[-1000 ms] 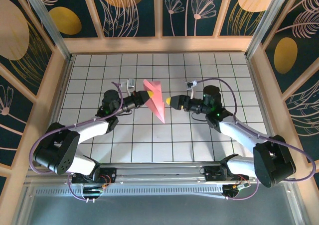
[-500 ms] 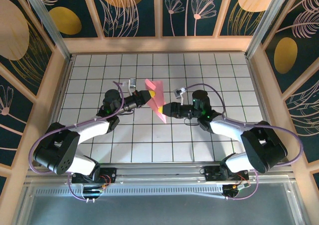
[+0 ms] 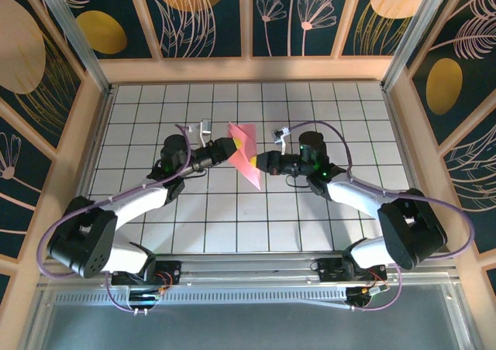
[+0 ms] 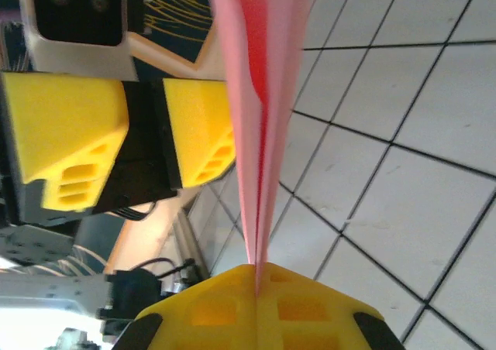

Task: Fold a paper plane with a square sheet of paper (fold left side to right side)
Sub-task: Turn over the paper at the center of the table.

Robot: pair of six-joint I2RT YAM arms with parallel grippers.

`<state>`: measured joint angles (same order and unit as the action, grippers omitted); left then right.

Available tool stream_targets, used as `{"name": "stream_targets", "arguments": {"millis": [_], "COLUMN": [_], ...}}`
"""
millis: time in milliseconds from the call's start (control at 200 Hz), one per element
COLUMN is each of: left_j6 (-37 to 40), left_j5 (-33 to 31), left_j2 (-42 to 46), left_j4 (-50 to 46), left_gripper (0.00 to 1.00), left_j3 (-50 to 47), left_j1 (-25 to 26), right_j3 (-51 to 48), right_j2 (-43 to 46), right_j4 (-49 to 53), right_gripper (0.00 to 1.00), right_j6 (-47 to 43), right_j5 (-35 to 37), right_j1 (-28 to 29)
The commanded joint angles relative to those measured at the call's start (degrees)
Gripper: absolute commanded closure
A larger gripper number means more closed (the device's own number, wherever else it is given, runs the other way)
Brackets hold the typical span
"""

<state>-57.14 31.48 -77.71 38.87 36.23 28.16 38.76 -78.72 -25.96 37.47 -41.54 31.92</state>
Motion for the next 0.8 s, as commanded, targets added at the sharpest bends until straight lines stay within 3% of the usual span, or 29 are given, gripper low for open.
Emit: {"name": "stream_targets", "arguments": {"millis": [0, 95, 220, 335, 480, 625, 796], "left_j6": [8.0, 13.1, 17.4, 18.7, 18.4, 17.5, 18.2], "left_j5": [-7.4, -15.7, -27.3, -35.8, -43.4, -48.8, -49.3], "left_j2": [5.3, 9.6, 15.2, 20.0, 25.1, 29.0, 30.1], "left_j4": [-12.1, -21.6, -30.8, -35.8, -39.3, -41.7, -42.7], "left_gripper": [0.45, 0.39, 0.36, 0.34, 0.32, 0.28, 0.27], "left_j3": [2.1, 2.6, 2.2, 0.8, -1.0, -2.1, -2.0], "left_j1": [-1.1, -1.3, -1.4, -1.3, -1.4, -1.4, -1.4], "right_j3": [2.9, 6.0, 14.9, 25.4, 37.2, 45.8, 46.4], "right_j2": [4.3, 5.6, 1.5, -9.7, -25.8, -39.0, -44.0], "right_j4": [10.2, 20.9, 39.5, 56.7, 75.3, 87.6, 81.6], "right_gripper": [1.0, 1.0, 1.0, 1.0, 1.0, 1.0, 1.0], "right_j6": [-6.2, -11.0, -17.1, -16.6, -8.8, -0.6, -5.0], "right_j5": [8.4, 20.9, 48.8, 74.1, 95.0, 102.0, 96.9], "right_j1": [-0.2, 2.2, 11.2, 19.6, 26.3, 28.9, 30.1]}}
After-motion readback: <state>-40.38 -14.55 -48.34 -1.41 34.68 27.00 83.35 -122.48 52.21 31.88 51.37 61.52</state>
